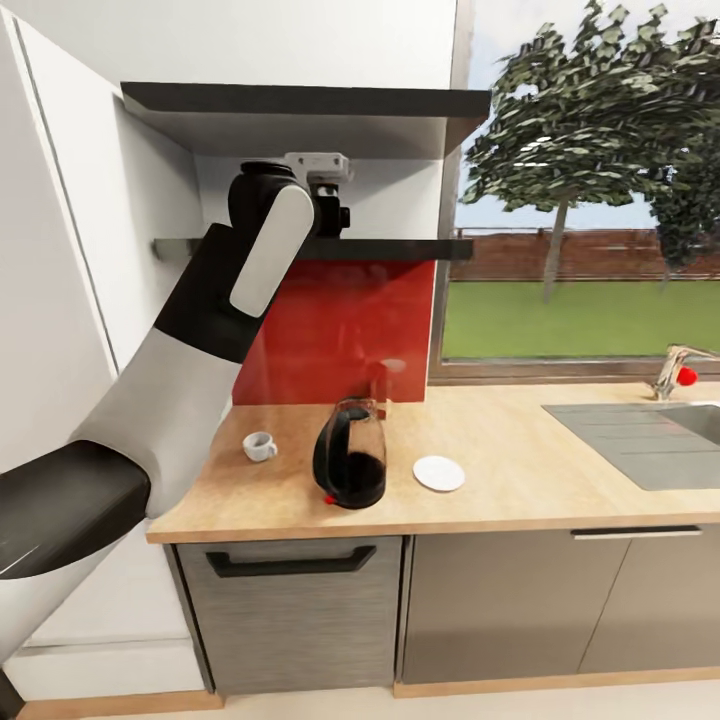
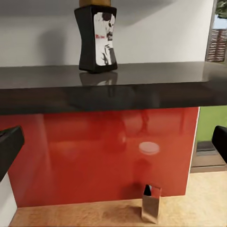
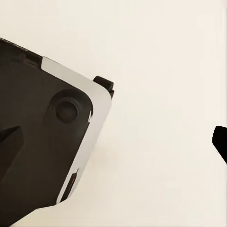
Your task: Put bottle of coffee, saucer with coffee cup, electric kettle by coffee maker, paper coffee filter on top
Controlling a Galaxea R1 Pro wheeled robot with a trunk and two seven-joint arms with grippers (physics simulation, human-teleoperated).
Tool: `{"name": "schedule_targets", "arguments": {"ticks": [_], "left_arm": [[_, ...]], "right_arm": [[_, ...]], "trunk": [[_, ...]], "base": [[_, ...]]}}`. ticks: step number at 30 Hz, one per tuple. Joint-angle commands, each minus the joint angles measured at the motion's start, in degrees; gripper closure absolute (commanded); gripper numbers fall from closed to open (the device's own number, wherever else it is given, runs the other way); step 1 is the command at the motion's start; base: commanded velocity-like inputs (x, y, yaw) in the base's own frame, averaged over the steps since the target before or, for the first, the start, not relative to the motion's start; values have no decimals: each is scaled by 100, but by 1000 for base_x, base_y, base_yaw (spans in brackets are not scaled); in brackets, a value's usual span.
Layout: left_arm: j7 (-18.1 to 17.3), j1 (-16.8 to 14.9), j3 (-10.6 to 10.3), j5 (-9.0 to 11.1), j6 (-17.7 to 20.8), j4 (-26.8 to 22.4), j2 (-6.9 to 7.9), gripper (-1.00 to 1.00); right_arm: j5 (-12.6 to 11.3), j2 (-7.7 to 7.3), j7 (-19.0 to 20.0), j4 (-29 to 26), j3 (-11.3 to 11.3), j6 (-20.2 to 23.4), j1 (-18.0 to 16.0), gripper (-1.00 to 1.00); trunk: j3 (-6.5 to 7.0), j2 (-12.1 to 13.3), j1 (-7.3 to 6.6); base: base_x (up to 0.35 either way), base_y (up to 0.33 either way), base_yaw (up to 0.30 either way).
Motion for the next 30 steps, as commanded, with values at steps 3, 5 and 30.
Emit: {"name": "schedule_targets", "arguments": {"ticks": [3, 5, 30], "left_arm": [[63, -8, -10, 55, 7, -16, 0, -100], [65, -9, -11, 55, 7, -22, 0, -100], [62, -952, -13, 55, 4, 1094, 0, -100]], "right_arm": [[70, 1, 18, 13, -47, -19, -1, -100], [93, 4, 18, 24, -45, -19, 0, -100], [875, 17, -526, 319, -51, -20, 2, -100]], "trunk": [[-9, -6, 4], [-9, -6, 4], [-9, -6, 4]], "base": [[289, 0, 0], [173, 0, 0], [118, 0, 0]]}}
